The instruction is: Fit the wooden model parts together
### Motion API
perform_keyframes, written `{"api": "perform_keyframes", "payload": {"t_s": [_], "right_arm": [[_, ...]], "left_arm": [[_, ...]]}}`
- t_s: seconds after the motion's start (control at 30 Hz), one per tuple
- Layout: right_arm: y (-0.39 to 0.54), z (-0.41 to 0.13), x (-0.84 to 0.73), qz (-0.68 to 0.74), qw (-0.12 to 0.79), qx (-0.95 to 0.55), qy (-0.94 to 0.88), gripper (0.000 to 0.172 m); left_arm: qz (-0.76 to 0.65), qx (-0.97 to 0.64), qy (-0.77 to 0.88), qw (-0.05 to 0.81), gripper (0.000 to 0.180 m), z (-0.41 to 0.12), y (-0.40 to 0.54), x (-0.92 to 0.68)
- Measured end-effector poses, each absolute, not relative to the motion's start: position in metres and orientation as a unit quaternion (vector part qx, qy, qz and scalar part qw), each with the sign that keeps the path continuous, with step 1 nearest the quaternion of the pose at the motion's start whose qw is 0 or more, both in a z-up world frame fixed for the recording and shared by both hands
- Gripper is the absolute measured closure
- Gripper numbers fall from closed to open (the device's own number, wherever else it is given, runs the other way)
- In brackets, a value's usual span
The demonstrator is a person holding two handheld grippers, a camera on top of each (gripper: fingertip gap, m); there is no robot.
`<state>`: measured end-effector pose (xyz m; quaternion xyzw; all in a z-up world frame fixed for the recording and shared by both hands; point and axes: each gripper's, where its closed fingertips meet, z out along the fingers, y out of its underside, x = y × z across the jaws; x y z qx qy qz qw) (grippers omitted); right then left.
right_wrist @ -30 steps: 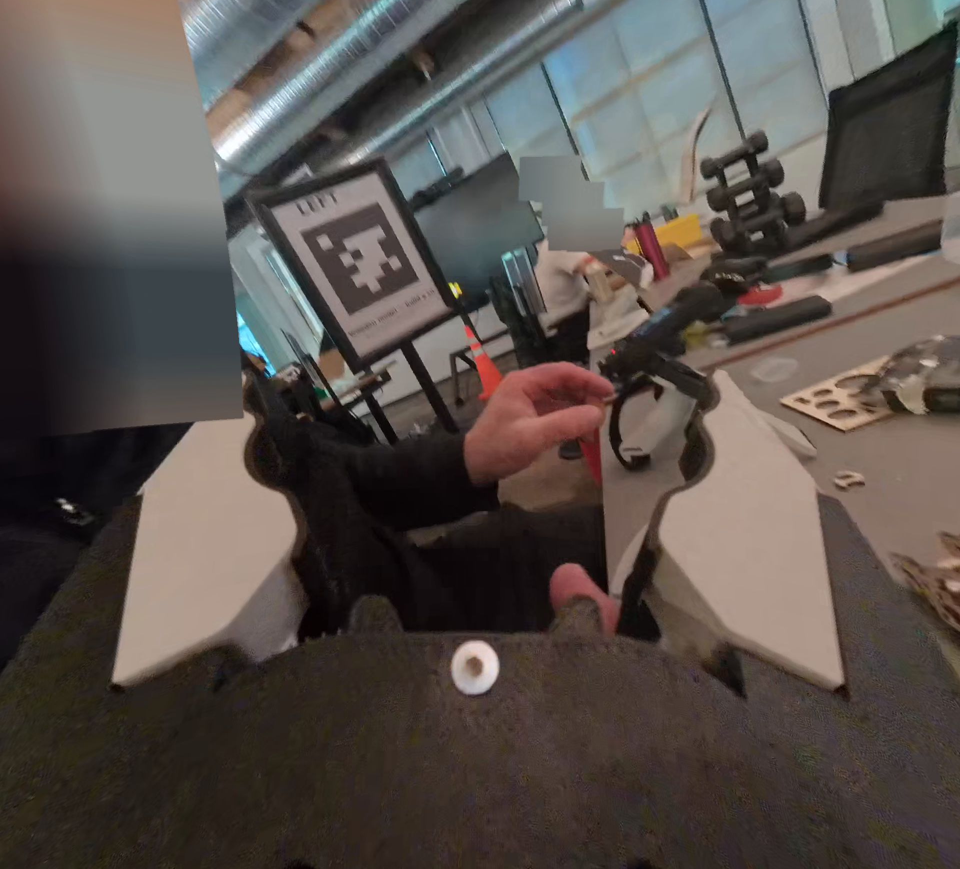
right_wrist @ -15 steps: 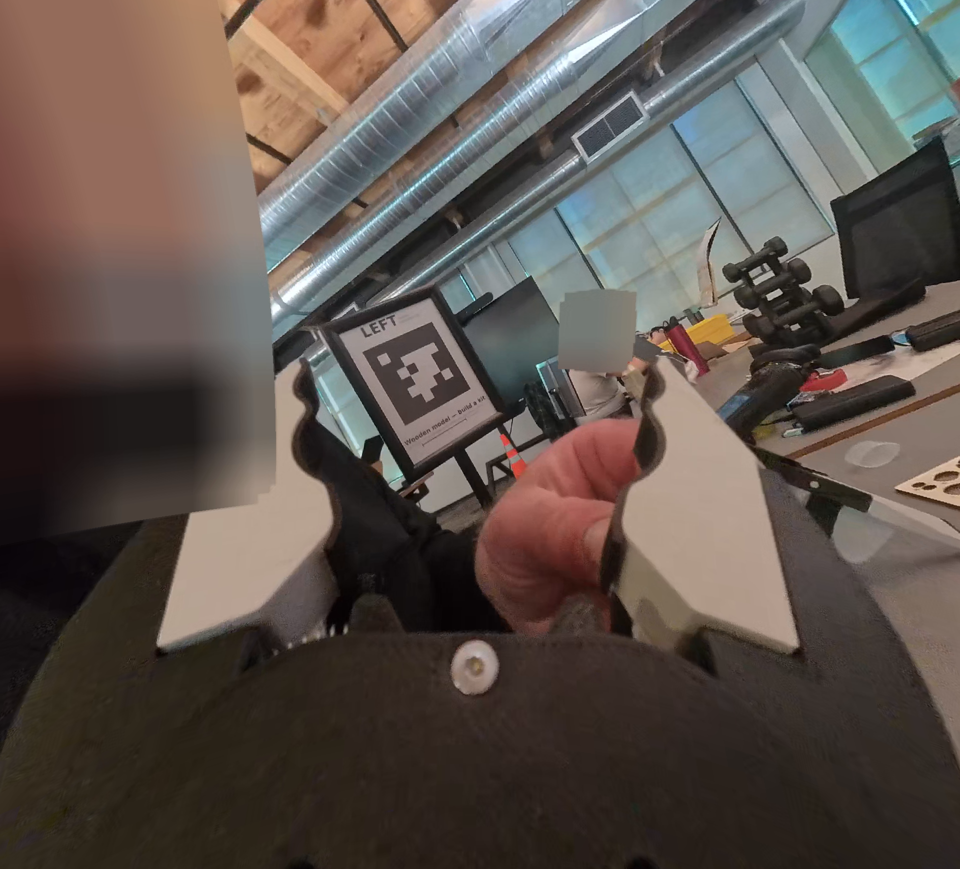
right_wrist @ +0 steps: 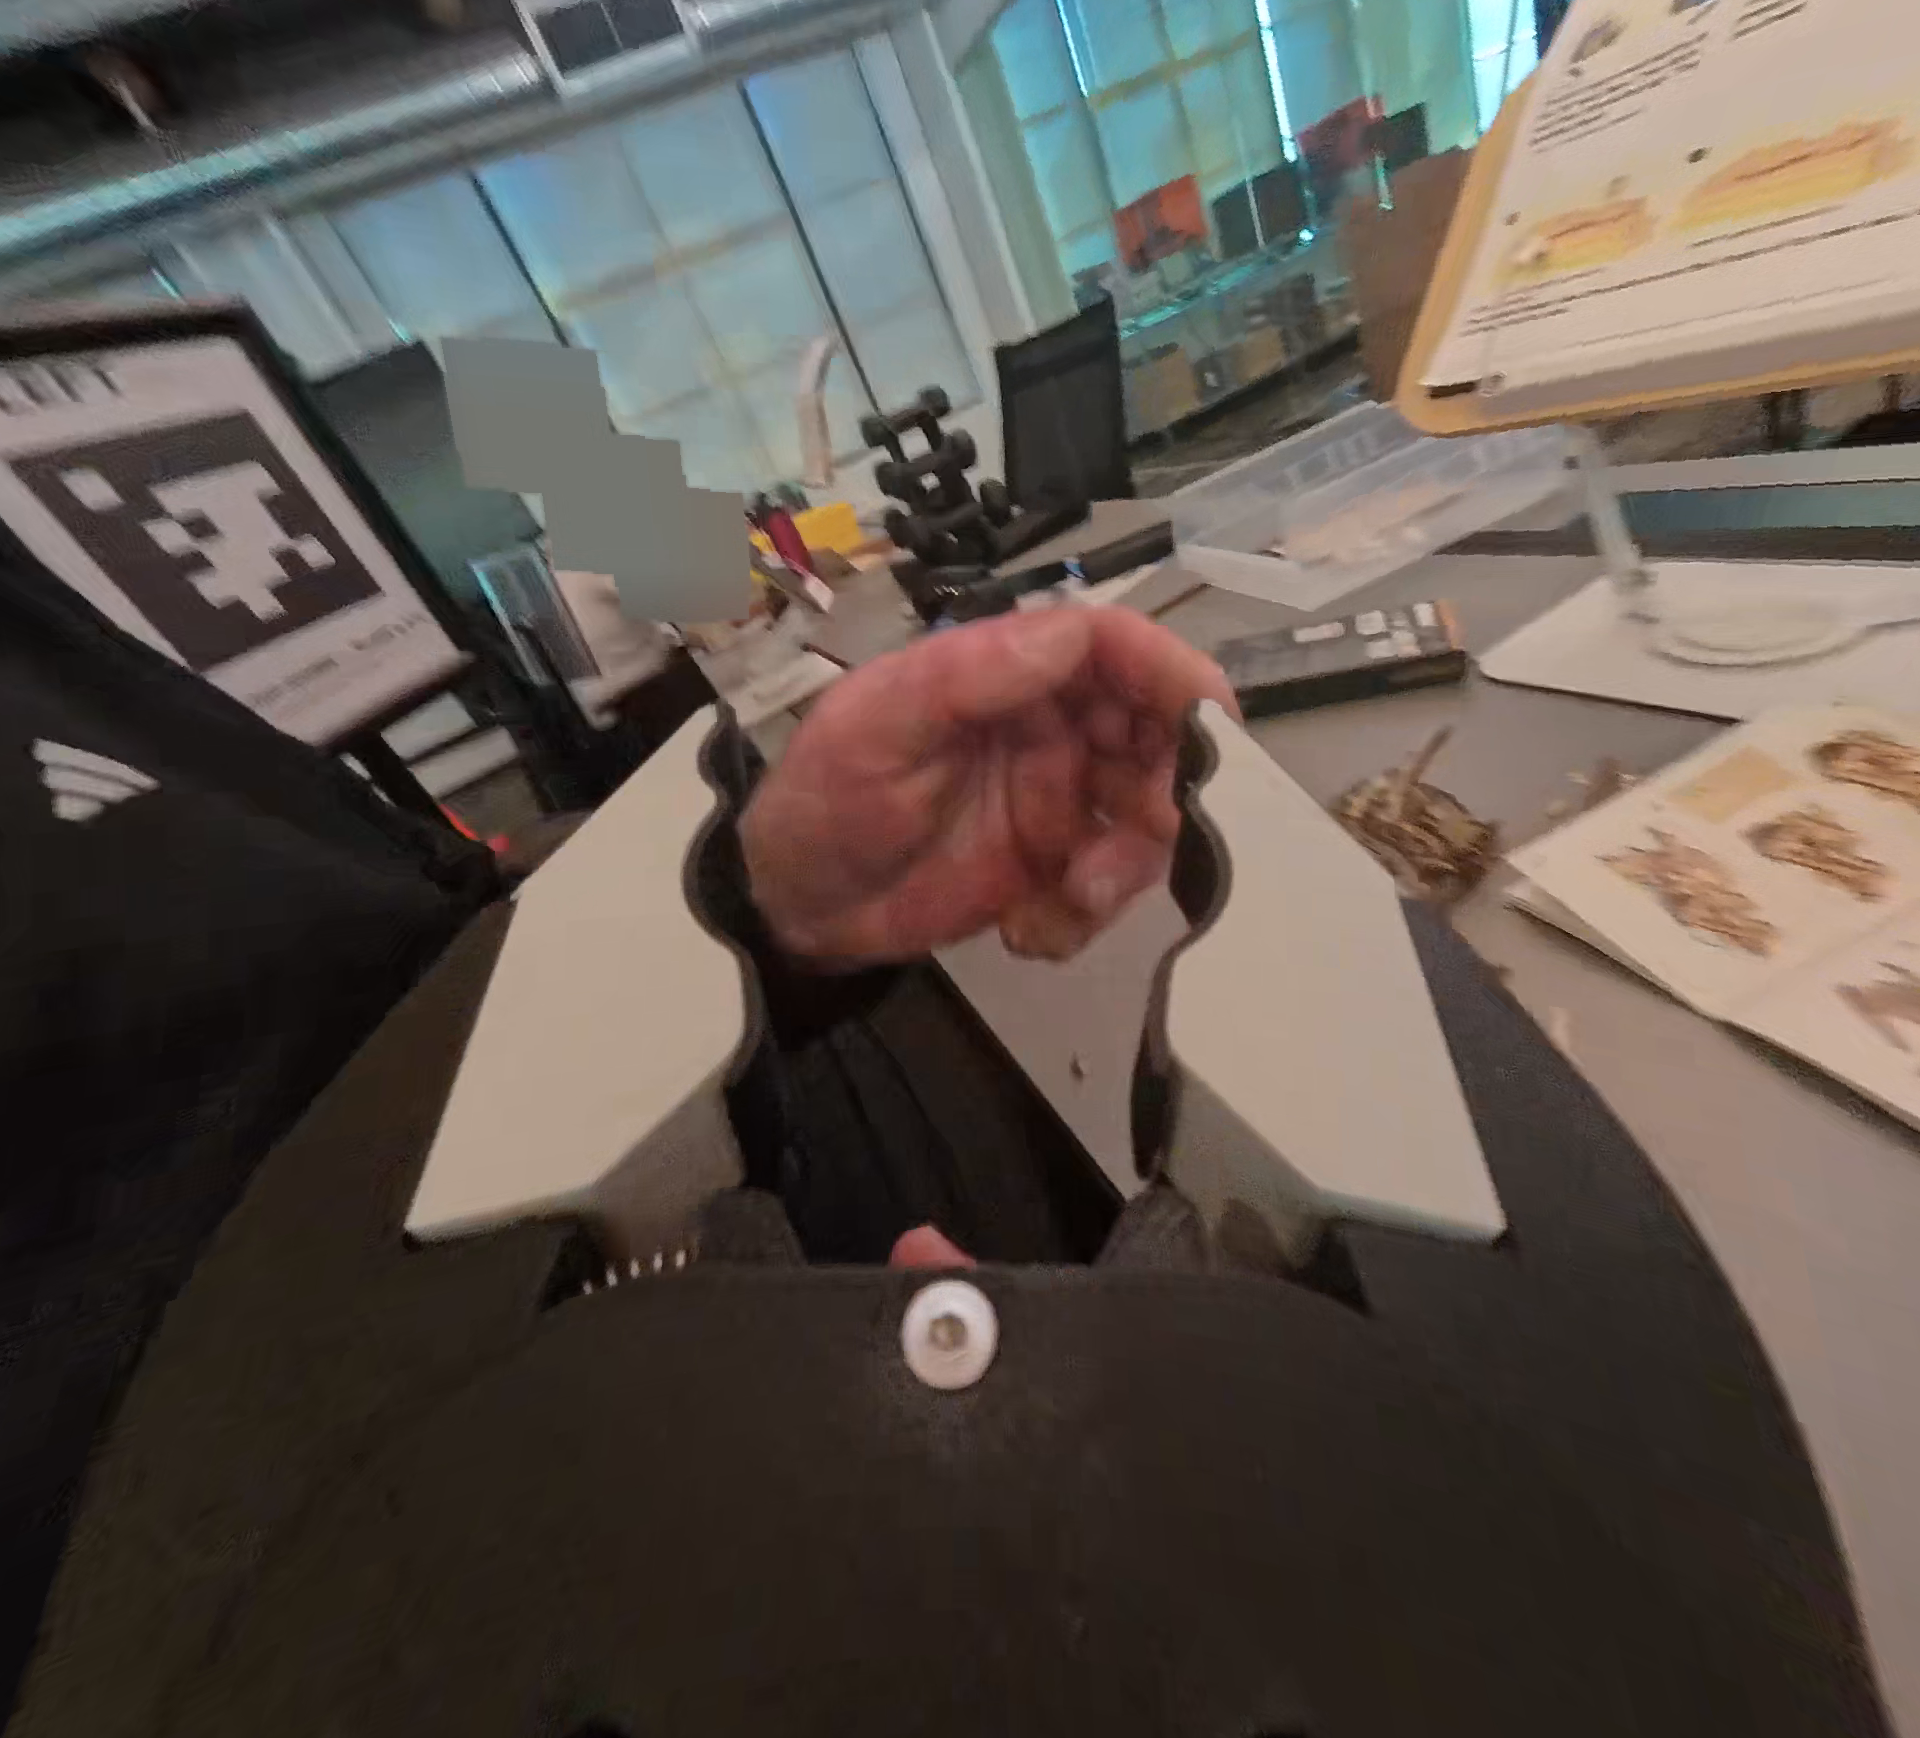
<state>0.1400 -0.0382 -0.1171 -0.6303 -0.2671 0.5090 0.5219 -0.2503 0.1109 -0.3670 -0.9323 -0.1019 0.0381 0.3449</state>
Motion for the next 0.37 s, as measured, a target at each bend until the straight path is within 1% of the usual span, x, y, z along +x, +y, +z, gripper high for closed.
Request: {"api": "perform_keyframes", "payload": {"t_s": [0.03,0.07,0.17,0.23,0.37], "right_arm": [[-0.039,-0.130,0.147,0.460,0.522,-0.658,-0.287,0.090],[-0.039,-0.147,0.155,0.404,0.516,-0.690,-0.308,0.086],[-0.041,-0.189,0.174,0.274,0.485,-0.759,-0.336,0.100],[-0.042,-0.200,0.179,0.229,0.485,-0.776,-0.331,0.101],[-0.036,-0.223,0.201,0.102,0.472,-0.814,-0.323,0.120]], "left_arm": [[0.038,-0.932,-0.102,0.345,0.023,-0.367,0.111,-0.250],[0.038,-0.932,-0.102,0.345,0.023,-0.367,0.111,-0.250],[0.038,-0.932,-0.102,0.345,0.023,-0.367,0.111,-0.250],[0.038,-0.932,-0.102,0.345,0.023,-0.367,0.111,-0.250],[0.038,-0.932,-0.102,0.345,0.023,-0.367,0.111,-0.250]]}}
